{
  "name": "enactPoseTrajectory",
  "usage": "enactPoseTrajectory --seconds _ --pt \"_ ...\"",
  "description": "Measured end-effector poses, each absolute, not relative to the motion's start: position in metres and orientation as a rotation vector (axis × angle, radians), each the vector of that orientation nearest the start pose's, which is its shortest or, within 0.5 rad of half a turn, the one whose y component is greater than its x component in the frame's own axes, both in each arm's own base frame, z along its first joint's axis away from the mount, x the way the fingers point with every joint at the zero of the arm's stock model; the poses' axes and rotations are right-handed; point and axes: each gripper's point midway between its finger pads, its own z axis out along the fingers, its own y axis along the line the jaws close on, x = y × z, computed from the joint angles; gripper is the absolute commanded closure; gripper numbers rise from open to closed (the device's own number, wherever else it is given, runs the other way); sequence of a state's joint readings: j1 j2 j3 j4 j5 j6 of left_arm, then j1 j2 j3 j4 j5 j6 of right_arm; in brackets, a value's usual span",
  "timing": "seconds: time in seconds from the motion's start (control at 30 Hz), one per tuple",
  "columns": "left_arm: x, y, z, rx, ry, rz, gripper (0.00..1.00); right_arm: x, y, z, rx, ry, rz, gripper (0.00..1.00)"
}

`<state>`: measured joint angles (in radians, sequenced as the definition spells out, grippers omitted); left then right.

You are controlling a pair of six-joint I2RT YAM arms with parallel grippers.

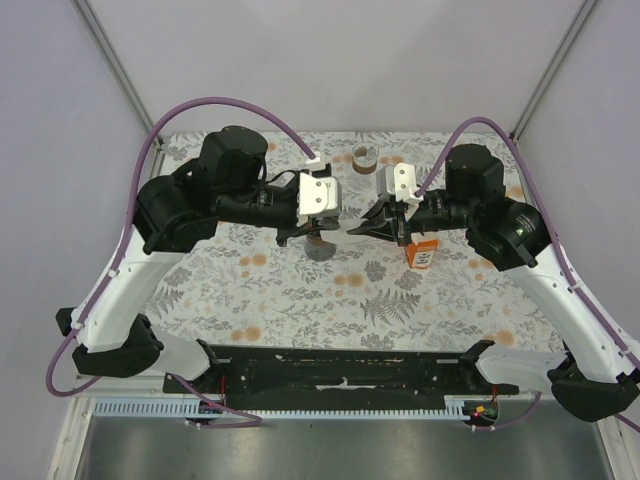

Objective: Place the coffee filter in the dripper
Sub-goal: Place the coffee filter in the coffee dripper.

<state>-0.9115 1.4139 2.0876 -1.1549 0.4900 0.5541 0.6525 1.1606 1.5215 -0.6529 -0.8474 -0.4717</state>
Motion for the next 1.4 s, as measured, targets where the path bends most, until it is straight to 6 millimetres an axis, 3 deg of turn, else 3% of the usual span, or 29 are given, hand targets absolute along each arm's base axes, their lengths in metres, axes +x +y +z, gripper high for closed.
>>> enactPoseTrajectory --seconds 0.23,0.53,0.83,1.4 --pt "0.154 -0.297 0.432 1.594 1.316 -0.702 0.81 0.174 0.281 0.404 -1.433 1.180 0.900 1.00" --pt "0.151 -0.299 0.431 1.603 1.308 -0.710 0.76 0.177 0.282 0.401 -1.429 1.197 0.897 1.00" --pt "0.151 -0.300 0.431 1.604 1.310 -0.695 0.74 0.179 0.283 0.399 -1.427 1.209 0.898 1.00" --pt "0.157 -0.299 0.424 1.601 1.343 -0.658 0.81 0.194 0.284 0.391 -1.386 1.292 0.864 1.00"
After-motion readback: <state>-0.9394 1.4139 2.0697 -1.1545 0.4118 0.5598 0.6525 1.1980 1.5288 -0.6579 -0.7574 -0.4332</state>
